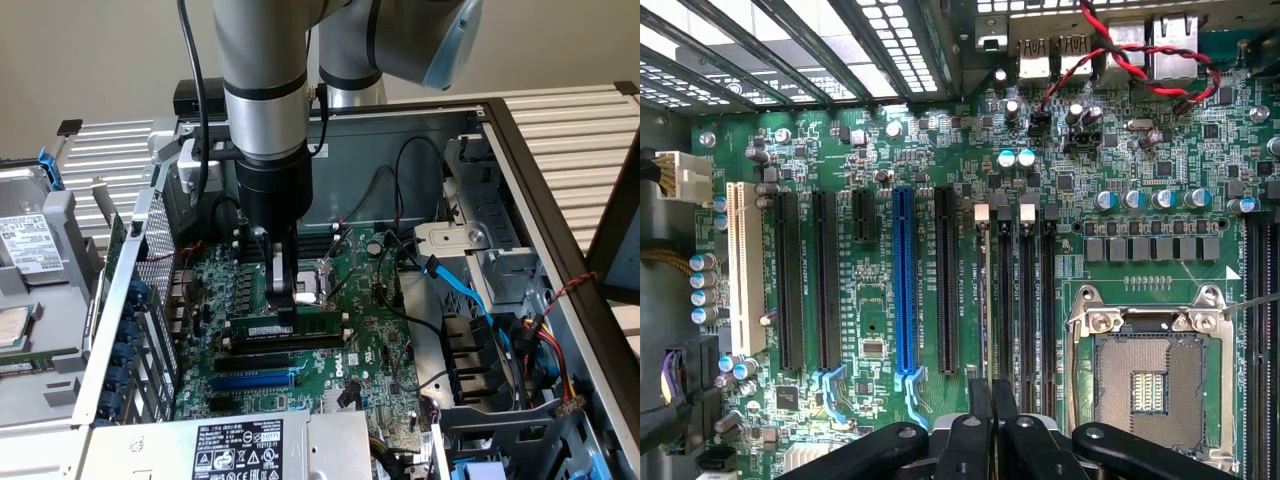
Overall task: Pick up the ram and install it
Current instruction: 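Insert the ram into the slot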
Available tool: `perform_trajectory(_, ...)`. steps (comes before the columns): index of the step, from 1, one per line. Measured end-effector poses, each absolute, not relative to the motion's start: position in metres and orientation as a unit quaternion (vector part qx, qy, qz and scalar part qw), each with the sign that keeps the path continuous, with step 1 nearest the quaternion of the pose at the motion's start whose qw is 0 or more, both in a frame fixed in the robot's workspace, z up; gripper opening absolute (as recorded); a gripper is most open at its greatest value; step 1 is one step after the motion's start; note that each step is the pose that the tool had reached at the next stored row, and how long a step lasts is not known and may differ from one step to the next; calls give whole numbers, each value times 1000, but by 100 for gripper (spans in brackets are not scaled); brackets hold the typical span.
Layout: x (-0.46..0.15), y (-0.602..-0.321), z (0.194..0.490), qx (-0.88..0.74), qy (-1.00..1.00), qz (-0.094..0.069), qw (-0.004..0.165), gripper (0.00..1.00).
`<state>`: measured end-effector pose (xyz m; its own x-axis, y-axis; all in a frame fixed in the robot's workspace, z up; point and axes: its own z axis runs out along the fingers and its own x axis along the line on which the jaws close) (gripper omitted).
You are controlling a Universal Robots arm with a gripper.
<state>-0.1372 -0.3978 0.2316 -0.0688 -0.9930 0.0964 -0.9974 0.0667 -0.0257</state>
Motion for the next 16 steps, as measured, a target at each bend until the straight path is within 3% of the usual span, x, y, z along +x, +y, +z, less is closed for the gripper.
perform_trajectory(16, -137, -398, 231, 681, -731, 41, 28, 12)
